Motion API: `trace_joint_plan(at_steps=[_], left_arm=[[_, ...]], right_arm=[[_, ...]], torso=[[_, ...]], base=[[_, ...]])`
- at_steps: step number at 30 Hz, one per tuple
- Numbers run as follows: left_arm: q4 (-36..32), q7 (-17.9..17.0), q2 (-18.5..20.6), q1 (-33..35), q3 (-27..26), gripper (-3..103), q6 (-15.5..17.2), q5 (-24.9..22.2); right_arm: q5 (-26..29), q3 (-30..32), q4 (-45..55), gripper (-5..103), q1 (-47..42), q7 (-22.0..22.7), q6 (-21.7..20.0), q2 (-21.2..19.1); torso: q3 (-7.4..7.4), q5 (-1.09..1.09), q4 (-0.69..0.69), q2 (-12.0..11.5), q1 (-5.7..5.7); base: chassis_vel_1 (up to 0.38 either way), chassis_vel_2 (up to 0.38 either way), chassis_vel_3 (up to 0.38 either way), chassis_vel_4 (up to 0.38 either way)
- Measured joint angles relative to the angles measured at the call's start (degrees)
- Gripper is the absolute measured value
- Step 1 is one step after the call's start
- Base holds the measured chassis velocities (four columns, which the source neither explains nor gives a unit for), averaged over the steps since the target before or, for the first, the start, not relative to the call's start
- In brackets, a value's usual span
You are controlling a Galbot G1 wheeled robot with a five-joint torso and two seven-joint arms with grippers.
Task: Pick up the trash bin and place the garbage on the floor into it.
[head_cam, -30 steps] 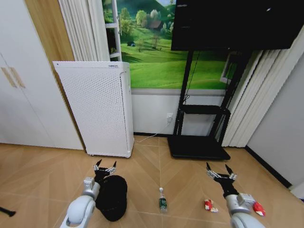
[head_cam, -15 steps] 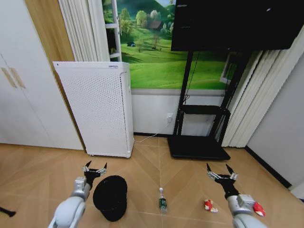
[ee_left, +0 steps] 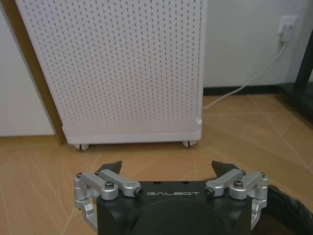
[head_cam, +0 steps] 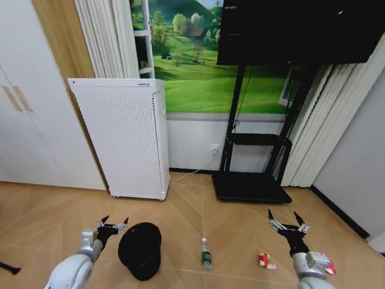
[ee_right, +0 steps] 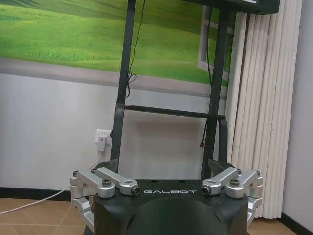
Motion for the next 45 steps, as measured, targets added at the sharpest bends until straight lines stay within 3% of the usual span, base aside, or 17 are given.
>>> trace_joint_plan(at_steps=[4,8,29,36,40,45], left_arm=[[2.82,0.05,0.66,-0.68,0.70,100,2.87,-0.08],[5.23,0.81,0.82,-1.86,1.87,100,3.46,-0.54],[16.40,3.63,-1.80,-6.00,4.44,103,2.23,-0.88],[18.87,3.97,-2.53,-7.41,4.48,94,1.19,-0.58],[20.08,4.27,-2.93,-8.59,4.83,100,0.60,-0.18],[20.55,4.54,-3.14,-9.18,5.11,96,0.55,0.13]], right_arm=[[0.18,0.29,-0.61,100,-0.34,0.01,0.54,-0.04],[0.45,0.32,-0.42,100,-0.51,0.01,0.68,0.01],[0.05,-0.63,-0.22,100,-0.31,-0.16,0.16,0.35],[-0.44,-0.88,-0.58,100,-0.51,-0.25,0.30,0.44],[-0.48,-0.93,-0.72,100,-0.55,-0.28,0.46,0.36],[-0.56,-0.95,-0.78,100,-0.67,-0.30,0.58,0.36]], torso=[[0.02,0.01,0.00,0.02,0.01],[0.04,0.00,-0.01,0.05,0.02],[0.08,0.00,0.00,0.10,0.03],[0.09,0.00,0.00,0.11,0.03],[0.10,0.00,0.00,0.11,0.04],[0.10,0.01,0.00,0.12,0.04]], base=[[0.000,0.000,0.000,0.000],[0.000,0.000,0.000,0.000],[0.000,0.000,0.000,0.000],[0.000,0.000,0.000,0.000],[0.000,0.000,0.000,0.000],[0.000,0.000,0.000,0.000]])
